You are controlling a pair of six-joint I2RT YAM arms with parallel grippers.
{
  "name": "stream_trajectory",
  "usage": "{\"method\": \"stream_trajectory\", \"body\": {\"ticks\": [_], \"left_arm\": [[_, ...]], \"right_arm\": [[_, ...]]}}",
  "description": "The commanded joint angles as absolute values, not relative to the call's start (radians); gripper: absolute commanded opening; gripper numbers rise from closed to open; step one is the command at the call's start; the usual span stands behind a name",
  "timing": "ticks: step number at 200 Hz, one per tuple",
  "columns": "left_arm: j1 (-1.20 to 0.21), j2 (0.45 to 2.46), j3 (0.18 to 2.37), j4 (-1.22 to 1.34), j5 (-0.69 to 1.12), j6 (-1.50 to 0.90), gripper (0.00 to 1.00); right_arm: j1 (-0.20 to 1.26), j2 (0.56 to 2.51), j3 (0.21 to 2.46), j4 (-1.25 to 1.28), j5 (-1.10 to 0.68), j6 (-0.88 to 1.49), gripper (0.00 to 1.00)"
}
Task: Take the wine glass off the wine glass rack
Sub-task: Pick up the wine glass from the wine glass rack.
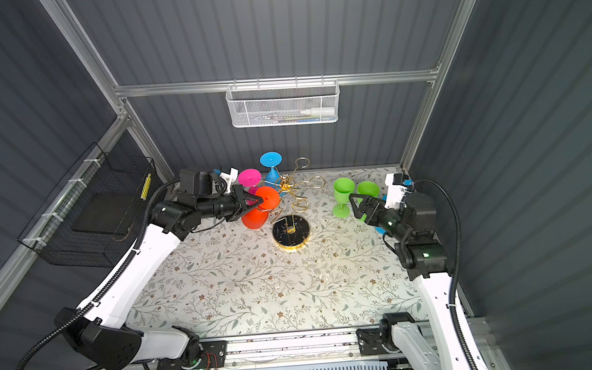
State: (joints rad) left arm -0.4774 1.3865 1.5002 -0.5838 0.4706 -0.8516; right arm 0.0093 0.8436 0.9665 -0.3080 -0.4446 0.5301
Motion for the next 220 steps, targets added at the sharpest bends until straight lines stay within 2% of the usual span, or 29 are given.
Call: {"method": "stream_trajectory", "body": {"ticks": [1, 220], "left_arm": [[-0.483, 1.399, 1.528, -0.547, 0.468, -0.871, 0.00], [-0.483, 1.362, 1.474, -0.496, 0.376, -0.897, 0.00]], "right_arm": [[0.013, 0.828, 0.963, -0.298, -0.448, 0.512, 0.90], [0.012, 0.811, 0.968, -0.307, -0.449, 0.509, 0.91]]}}
